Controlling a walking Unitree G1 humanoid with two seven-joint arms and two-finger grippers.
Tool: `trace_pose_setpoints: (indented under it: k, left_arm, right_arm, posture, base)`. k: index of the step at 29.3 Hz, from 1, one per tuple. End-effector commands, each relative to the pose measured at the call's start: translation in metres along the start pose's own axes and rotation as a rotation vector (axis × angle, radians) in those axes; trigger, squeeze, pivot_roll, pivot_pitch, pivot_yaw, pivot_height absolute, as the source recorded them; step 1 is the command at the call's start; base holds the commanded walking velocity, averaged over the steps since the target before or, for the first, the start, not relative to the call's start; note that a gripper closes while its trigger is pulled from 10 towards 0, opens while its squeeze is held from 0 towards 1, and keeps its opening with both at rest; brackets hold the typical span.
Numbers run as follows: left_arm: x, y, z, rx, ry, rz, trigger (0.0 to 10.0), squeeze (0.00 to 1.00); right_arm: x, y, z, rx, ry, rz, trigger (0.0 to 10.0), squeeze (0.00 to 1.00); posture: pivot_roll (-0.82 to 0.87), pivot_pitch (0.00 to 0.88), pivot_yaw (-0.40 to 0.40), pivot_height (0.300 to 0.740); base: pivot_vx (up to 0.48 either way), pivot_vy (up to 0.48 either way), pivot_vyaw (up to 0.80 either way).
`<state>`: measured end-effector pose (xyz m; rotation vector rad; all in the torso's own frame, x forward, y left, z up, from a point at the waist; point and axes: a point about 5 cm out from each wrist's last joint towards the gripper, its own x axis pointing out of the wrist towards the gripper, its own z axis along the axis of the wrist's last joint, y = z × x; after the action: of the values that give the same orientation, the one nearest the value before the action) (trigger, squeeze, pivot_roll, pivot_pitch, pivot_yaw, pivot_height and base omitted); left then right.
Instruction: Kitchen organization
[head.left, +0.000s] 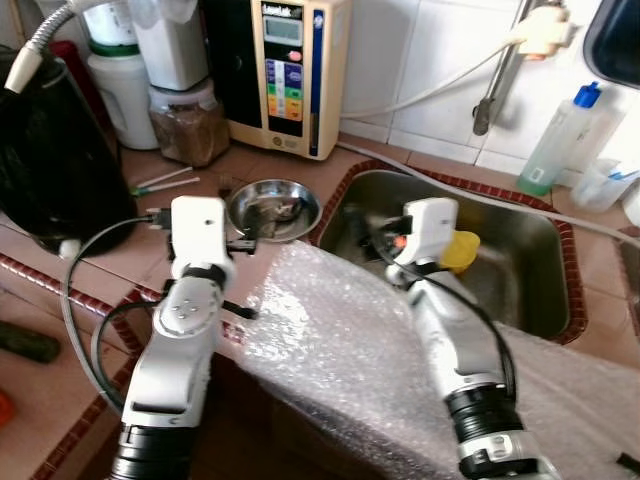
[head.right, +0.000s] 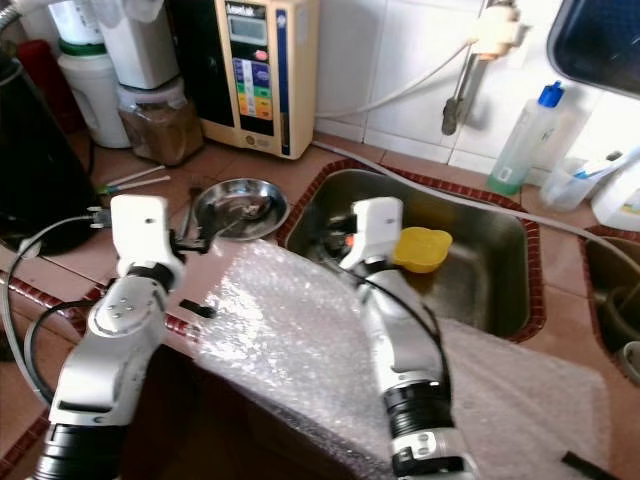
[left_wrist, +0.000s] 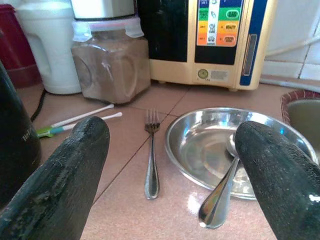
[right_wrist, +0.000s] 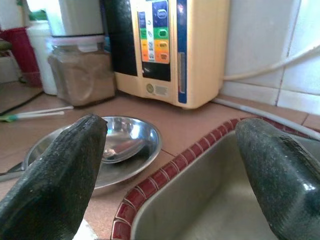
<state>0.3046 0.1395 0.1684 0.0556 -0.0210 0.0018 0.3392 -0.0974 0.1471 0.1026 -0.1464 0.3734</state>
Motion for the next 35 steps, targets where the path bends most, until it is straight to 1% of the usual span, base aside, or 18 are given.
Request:
trace_pose_setpoints:
  k: [1,4,6,9,12,14,16,19,26,28,29,30,32,33,34,35]
  left_arm:
    - [0.001,-0.007,0.001,0.003,0.013,-0.023,10.0,0.0]
    - [0.001,-0.007,0.0,-0.006,0.017,-0.026,10.0,0.0]
    - [0.001,-0.007,0.0,0.009,0.022,-0.03,10.0,0.0]
    - [0.002,-0.006,0.0,0.0,0.018,-0.024,10.0,0.0]
    - [0.003,-0.006,0.0,0.011,0.018,-0.017,10.0,0.0]
    - [0.007,-0.003,-0.001,0.028,0.019,0.004,10.0,0.0]
    - [0.009,-0.003,0.0,0.036,0.017,0.005,10.0,0.0]
    - [0.013,-0.007,0.003,0.03,0.008,0.003,10.0,0.0]
    - [0.019,-0.012,0.001,0.03,0.008,0.001,10.0,0.0]
    - [0.023,-0.006,-0.008,0.002,0.057,0.055,10.0,0.0]
    - [0.023,-0.006,-0.008,0.002,0.057,0.055,10.0,0.0]
    - [0.026,0.0,-0.011,0.003,0.072,0.093,10.0,0.0]
    - [0.027,0.002,-0.013,0.001,0.075,0.103,10.0,0.0]
    - [0.03,0.005,-0.016,0.01,0.081,0.123,10.0,0.0]
    - [0.035,0.008,-0.019,0.017,0.096,0.133,10.0,0.0]
    - [0.036,0.008,-0.02,0.019,0.102,0.135,10.0,0.0]
  right_arm:
    - [-0.001,-0.011,0.002,0.0,-0.002,-0.041,10.0,0.0]
    - [-0.001,-0.012,0.003,-0.001,-0.002,-0.047,10.0,0.0]
    - [-0.001,-0.013,0.003,-0.003,0.0,-0.055,10.0,0.0]
    - [-0.001,-0.015,0.003,-0.007,0.002,-0.061,10.0,0.0]
    - [-0.001,-0.017,0.004,-0.013,-0.003,-0.066,10.0,0.0]
    - [-0.001,-0.015,0.007,-0.017,-0.003,-0.035,10.0,0.0]
    - [-0.001,-0.014,0.007,-0.019,-0.001,-0.02,10.0,0.0]
    - [-0.001,-0.012,0.008,-0.04,0.005,0.003,10.0,0.0]
    - [0.0,-0.011,0.008,-0.036,0.004,0.006,10.0,0.0]
    - [0.0,-0.005,0.009,-0.035,-0.002,0.042,10.0,0.0]
    - [0.0,-0.005,0.009,-0.035,-0.002,0.042,10.0,0.0]
    - [0.0,-0.001,0.011,-0.031,-0.004,0.074,10.0,0.0]
    - [0.0,0.002,0.012,-0.029,-0.007,0.095,10.0,0.0]
    - [-0.001,0.007,0.014,-0.035,-0.007,0.141,10.0,0.0]
    - [-0.002,0.012,0.016,-0.071,-0.012,0.192,10.0,0.0]
    - [-0.002,0.013,0.017,-0.088,-0.015,0.205,10.0,0.0]
  posture:
    - [0.07,0.0,-0.003,0.74]
    - [0.07,0.0,-0.003,0.74]
    - [0.07,0.0,-0.003,0.74]
    - [0.07,0.0,-0.003,0.74]
    - [0.07,0.0,-0.004,0.74]
    - [0.07,0.0,-0.006,0.74]
    - [0.06,0.0,-0.005,0.74]
    - [0.06,0.0,-0.007,0.74]
    - [0.06,0.0,-0.008,0.74]
    - [0.05,0.0,-0.01,0.74]
    - [0.05,0.0,-0.01,0.74]
    - [0.05,0.0,-0.012,0.74]
    - [0.05,0.0,-0.012,0.74]
    - [0.04,0.0,-0.014,0.74]
    - [0.04,0.0,-0.014,0.74]
    - [0.04,0.0,-0.014,0.74]
  base:
    - [0.0,0.442,0.0]
    - [0.0,0.393,0.0]
    - [0.0,0.0,0.0]
    - [0.0,0.0,0.0]
    - [0.0,0.0,0.0]
    - [0.0,0.0,0.0]
    - [0.0,0.0,0.0]
    - [0.0,0.0,0.0]
    - [0.0,0.0,0.0]
    - [0.0,0.0,0.0]
    - [0.0,0.0,0.0]
    - [0.0,0.0,0.0]
    - [0.0,0.0,0.0]
    - [0.0,0.0,0.0]
    - [0.0,0.0,0.0]
    - [0.0,0.0,0.0]
